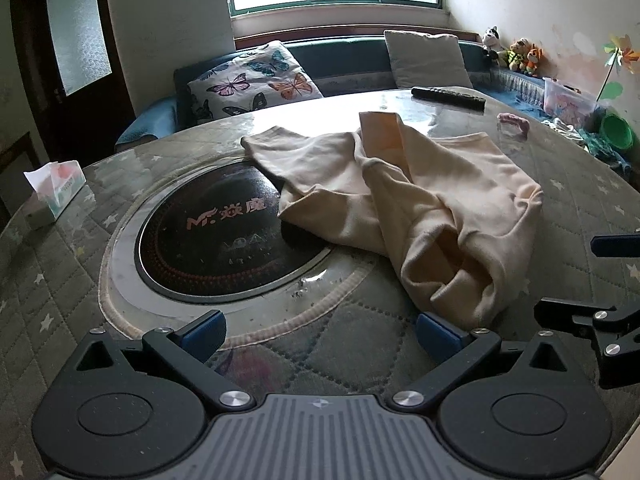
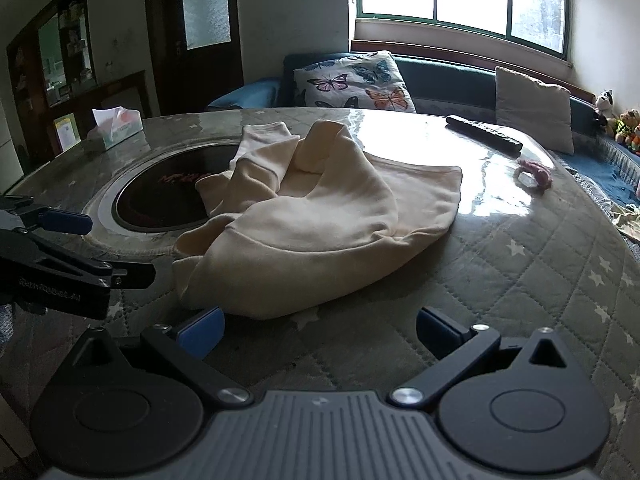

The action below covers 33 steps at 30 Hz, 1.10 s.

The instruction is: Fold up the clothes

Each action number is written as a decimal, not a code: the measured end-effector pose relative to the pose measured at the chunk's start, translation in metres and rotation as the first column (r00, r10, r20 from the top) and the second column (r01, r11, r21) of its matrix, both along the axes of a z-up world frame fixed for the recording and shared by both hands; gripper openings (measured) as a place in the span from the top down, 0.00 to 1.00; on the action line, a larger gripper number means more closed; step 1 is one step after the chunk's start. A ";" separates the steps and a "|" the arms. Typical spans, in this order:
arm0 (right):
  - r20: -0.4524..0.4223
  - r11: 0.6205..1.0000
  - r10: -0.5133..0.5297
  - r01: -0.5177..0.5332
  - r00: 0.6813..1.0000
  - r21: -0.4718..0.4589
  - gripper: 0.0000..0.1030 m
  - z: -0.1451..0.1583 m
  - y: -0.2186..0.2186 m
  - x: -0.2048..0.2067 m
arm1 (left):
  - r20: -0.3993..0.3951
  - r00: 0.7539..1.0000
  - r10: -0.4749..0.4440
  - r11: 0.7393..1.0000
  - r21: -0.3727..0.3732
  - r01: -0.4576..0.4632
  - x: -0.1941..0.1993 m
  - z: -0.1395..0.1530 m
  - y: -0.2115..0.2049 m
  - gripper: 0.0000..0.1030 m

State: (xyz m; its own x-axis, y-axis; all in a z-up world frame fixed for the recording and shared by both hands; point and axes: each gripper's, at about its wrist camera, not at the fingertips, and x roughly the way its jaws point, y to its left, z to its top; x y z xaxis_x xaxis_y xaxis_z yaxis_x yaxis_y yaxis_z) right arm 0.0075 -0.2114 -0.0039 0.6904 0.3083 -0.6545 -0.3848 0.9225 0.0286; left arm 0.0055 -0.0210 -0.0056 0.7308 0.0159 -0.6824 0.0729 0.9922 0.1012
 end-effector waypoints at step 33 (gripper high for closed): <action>-0.007 1.000 0.010 -0.010 1.000 0.017 0.00 -0.002 0.000 0.014 | -0.025 1.000 0.010 0.999 0.035 -0.009 0.017 -0.003 -0.004 0.00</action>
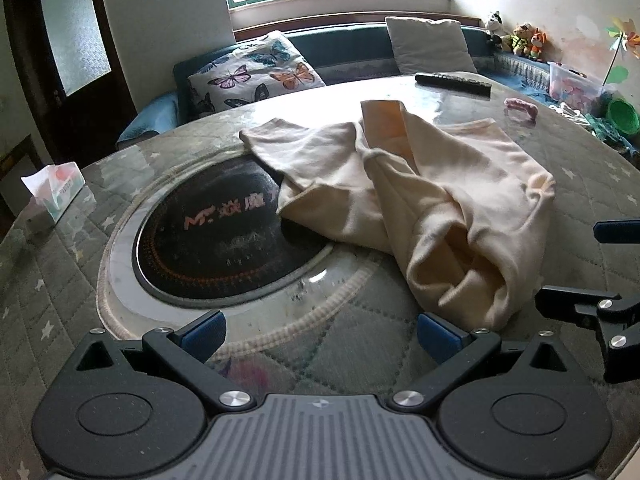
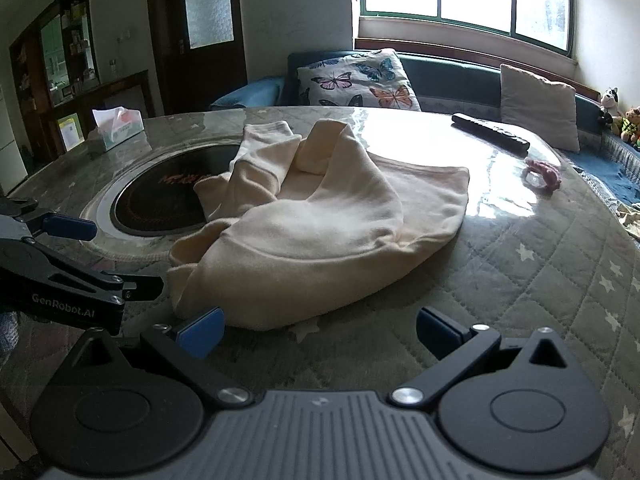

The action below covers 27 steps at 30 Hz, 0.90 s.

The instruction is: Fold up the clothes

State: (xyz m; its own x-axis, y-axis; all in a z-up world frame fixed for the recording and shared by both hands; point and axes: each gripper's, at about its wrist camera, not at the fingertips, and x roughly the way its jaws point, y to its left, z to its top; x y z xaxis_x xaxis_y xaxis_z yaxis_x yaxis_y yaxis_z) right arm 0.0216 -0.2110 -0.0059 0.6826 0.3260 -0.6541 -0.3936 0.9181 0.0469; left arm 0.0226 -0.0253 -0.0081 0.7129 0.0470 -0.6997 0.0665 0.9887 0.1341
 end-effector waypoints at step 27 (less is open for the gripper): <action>-0.045 0.999 0.036 -0.034 0.998 0.034 0.37 -0.003 0.017 0.188 | -0.030 0.991 -0.129 0.986 -0.113 0.125 0.171 0.011 -0.007 0.55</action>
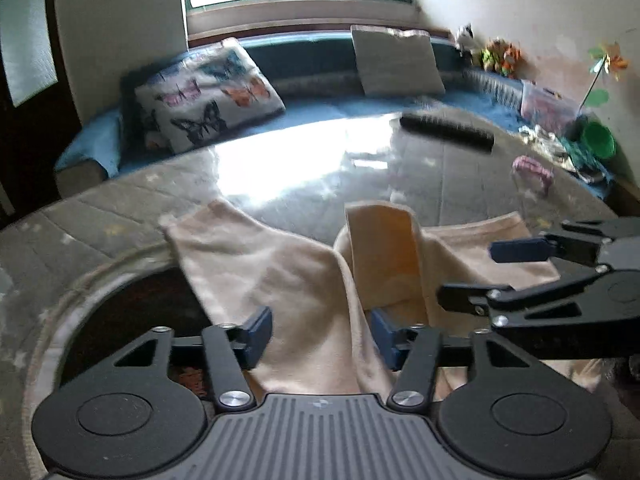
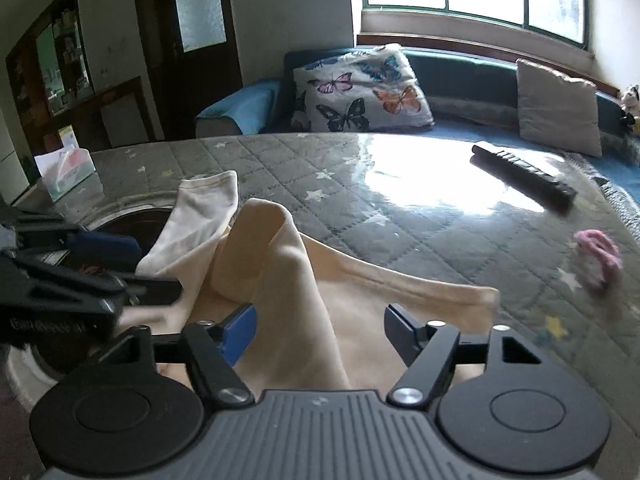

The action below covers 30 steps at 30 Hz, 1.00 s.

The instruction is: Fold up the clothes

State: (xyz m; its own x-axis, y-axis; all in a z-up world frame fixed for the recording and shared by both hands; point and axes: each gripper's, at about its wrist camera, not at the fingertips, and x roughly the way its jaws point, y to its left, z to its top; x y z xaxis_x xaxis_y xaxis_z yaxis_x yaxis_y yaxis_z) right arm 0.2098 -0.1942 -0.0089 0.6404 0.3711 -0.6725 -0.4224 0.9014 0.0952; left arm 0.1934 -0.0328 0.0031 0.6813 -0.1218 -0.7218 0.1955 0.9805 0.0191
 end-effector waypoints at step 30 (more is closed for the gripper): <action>0.068 0.911 -0.388 0.371 0.919 0.179 0.91 0.042 -0.172 -0.158 | -0.039 0.970 0.240 0.961 -0.131 -0.243 -0.200 0.014 0.103 0.98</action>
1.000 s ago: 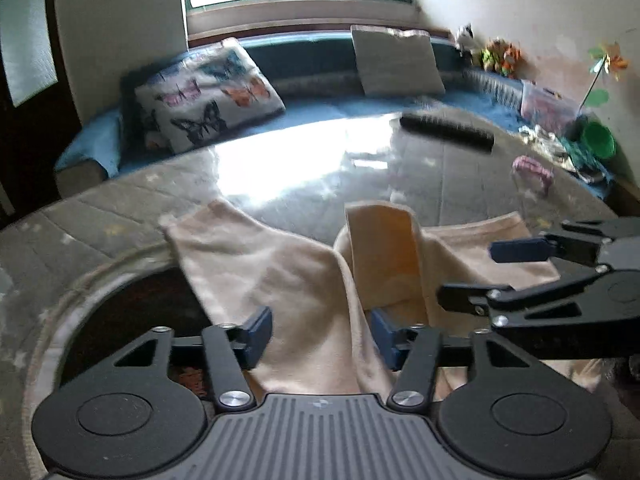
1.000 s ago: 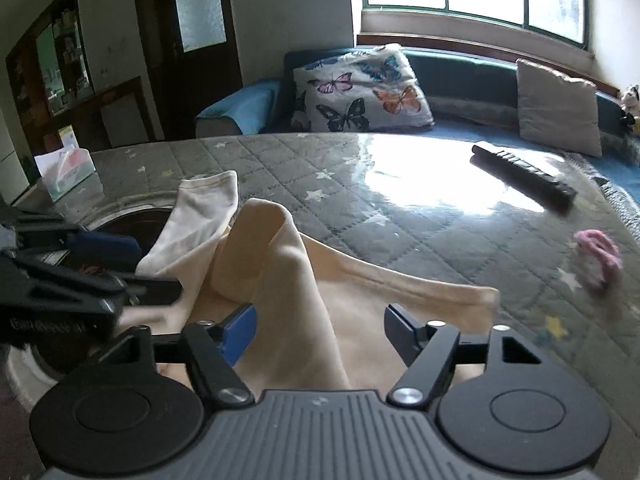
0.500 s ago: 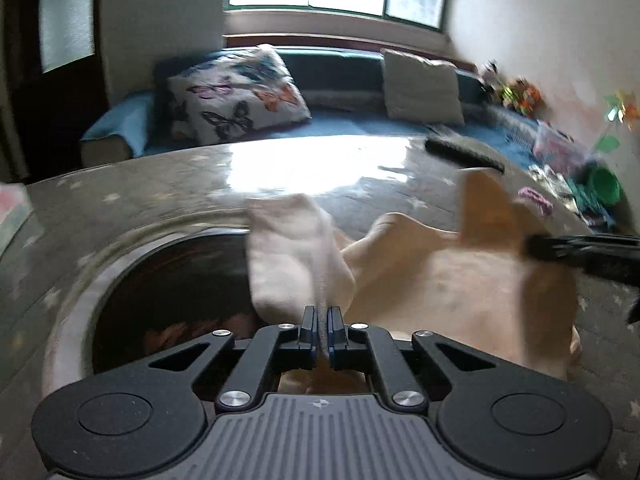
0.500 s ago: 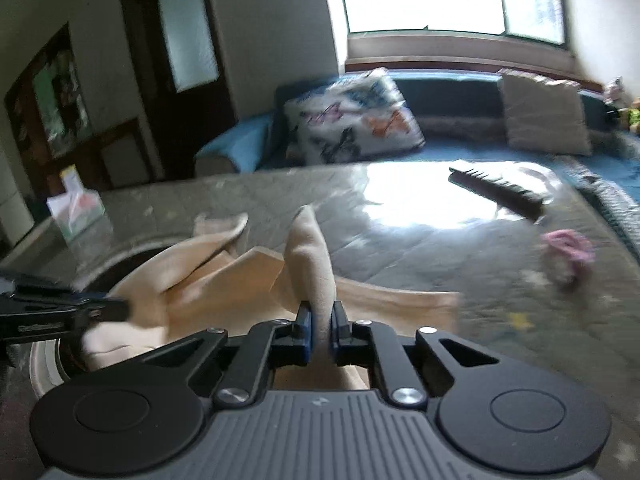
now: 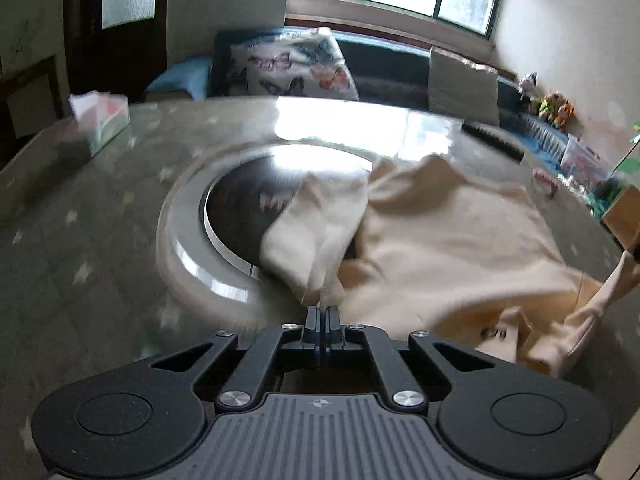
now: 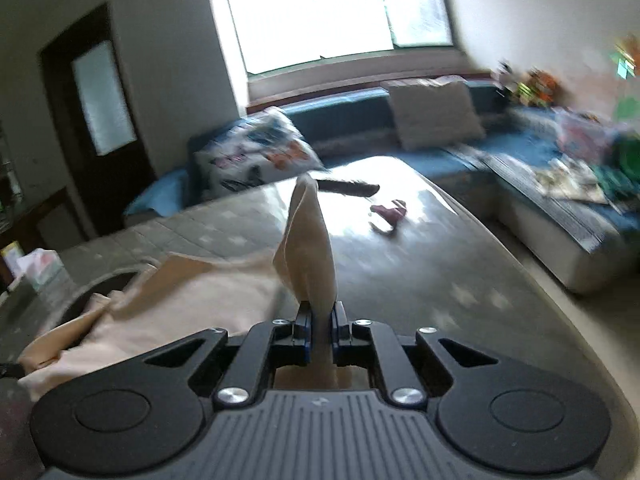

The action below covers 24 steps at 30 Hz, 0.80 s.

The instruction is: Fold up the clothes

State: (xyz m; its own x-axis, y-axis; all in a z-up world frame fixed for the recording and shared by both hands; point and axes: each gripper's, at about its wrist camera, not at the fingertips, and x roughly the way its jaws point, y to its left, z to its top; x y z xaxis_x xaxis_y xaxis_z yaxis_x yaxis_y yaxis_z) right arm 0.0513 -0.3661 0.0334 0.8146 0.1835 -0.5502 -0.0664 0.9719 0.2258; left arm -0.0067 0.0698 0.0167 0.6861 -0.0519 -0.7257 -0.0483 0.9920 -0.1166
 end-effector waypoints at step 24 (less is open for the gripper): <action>-0.085 0.980 0.161 -0.169 0.983 -0.108 0.63 -0.012 0.045 0.079 | 0.087 0.991 -0.097 0.990 0.106 0.087 0.133 0.014 -0.028 0.62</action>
